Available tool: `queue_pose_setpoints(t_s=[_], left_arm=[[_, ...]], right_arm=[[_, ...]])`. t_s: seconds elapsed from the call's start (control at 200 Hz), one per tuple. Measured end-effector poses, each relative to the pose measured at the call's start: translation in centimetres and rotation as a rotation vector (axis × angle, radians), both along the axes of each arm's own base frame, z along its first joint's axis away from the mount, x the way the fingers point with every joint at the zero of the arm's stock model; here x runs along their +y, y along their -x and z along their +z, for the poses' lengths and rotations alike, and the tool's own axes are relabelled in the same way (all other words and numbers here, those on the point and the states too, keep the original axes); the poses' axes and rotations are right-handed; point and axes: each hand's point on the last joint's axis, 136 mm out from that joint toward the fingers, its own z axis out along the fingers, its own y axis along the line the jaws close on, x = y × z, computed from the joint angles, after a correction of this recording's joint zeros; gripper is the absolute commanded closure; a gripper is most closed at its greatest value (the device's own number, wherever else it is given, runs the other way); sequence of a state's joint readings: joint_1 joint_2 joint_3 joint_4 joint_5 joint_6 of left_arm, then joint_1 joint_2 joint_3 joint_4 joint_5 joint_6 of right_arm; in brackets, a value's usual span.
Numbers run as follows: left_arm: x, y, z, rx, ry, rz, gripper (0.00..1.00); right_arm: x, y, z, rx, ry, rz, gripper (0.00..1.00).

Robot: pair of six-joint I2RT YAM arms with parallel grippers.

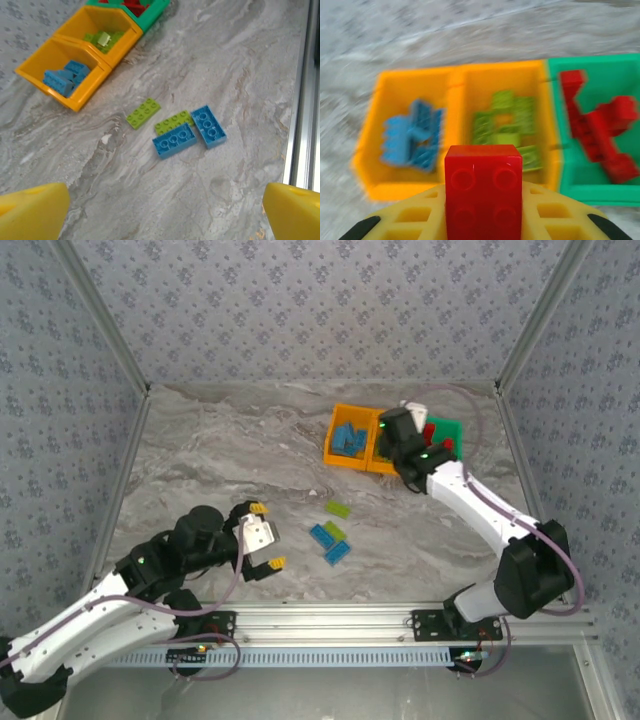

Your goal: Sort the legos into containers by color

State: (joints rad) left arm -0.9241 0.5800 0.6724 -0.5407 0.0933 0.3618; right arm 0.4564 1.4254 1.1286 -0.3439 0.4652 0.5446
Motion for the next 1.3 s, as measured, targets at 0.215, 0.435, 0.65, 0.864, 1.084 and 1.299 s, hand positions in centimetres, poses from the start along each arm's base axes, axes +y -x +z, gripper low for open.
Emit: queue_pose_setpoints(t_s=[0.215, 0.435, 0.65, 0.864, 1.084, 1.299], left_arm=[[0.0, -0.5, 1.0, -0.003, 0.056, 0.034, 0.01], [0.0, -0.7, 1.1, -0.001, 0.068, 0.043, 0.01], [0.5, -1.4, 1.0, 0.006, 0.070, 0.108, 0.01], [1.5, -5.0, 2.8, 0.145, 0.167, 0.433, 0.04], [0.6, -8.0, 1.2, 0.343, 0.275, 0.703, 0.04], [-3.2, -10.4, -4.3, 0.504, 0.154, 0.801, 0.01]], right_arm=[[-11.2, -2.2, -4.0, 0.075, -0.009, -0.256, 0.65], [-11.8, -2.8, -8.4, 0.191, -0.040, -0.228, 0.47], [-10.9, -3.9, -8.7, 0.212, -0.063, -0.181, 0.35], [-9.8, -2.7, -4.5, 0.134, -0.124, -0.136, 0.28], [-3.6, 2.7, 4.1, -0.053, -0.263, 0.107, 0.24], [6.2, 9.8, 2.8, 0.083, -0.302, 0.462, 0.20]])
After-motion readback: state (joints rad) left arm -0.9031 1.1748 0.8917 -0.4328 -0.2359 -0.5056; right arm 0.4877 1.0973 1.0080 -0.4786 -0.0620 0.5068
